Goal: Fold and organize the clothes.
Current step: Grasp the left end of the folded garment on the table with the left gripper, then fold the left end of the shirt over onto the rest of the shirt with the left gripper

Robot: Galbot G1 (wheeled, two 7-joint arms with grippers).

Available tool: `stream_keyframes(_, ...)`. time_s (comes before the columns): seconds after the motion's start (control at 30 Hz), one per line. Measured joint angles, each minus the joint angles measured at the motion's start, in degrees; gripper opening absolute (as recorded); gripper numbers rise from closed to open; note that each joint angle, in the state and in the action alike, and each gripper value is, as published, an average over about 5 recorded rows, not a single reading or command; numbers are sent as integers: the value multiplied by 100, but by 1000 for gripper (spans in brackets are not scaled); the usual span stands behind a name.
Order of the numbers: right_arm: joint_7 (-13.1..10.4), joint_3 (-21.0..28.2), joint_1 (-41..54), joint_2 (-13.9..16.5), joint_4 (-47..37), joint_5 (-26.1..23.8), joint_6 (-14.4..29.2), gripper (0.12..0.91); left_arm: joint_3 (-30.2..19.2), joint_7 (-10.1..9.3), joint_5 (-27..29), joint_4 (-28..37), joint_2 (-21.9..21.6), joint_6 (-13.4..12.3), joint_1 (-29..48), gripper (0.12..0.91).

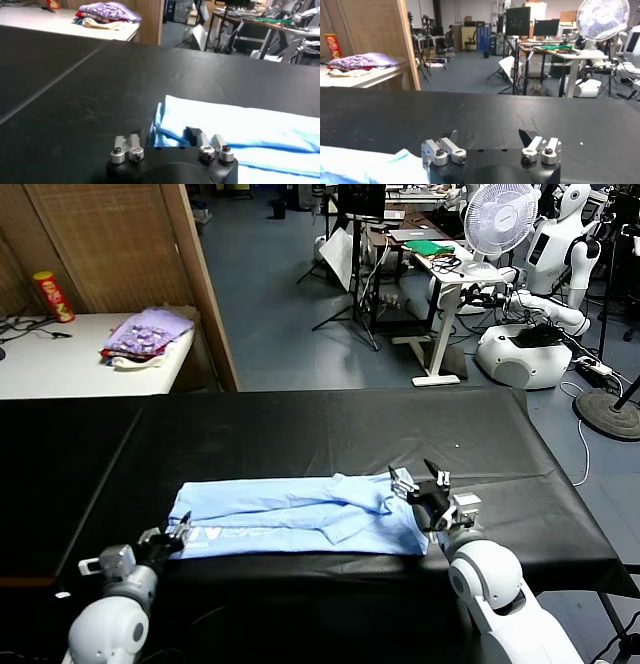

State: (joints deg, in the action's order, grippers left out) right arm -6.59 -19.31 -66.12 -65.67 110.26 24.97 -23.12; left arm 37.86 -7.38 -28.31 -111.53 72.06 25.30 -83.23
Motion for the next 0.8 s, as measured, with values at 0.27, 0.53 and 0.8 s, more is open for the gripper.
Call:
stream_keyframes(0.27,31,-45,-53,-11,47,2,23,798,1,129,169,134,84,30,47,147)
stream_keyframes(0.53,-19,-81,-47,-42,172,51,2,798,337,212,1443,363,-313,-295,27,147)
stream_keyframes(0.8,-50,-96,-96,-117,252,59,-18,798,958,192,2675,533,-1174,-509,-112,147)
